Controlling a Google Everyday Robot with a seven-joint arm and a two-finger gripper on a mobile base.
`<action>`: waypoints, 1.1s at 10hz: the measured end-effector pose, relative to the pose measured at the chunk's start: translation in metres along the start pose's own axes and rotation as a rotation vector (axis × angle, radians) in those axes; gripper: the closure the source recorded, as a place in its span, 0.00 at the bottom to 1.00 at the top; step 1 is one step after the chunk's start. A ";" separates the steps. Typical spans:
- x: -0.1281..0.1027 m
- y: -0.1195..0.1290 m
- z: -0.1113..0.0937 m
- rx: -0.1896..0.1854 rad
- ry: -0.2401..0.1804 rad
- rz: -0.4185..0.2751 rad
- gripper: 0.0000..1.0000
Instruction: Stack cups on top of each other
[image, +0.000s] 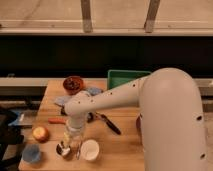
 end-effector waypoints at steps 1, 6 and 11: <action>0.000 0.000 0.000 0.003 -0.002 0.003 0.63; -0.002 0.001 -0.001 -0.001 -0.012 0.017 1.00; -0.010 0.004 -0.041 0.073 -0.117 0.020 1.00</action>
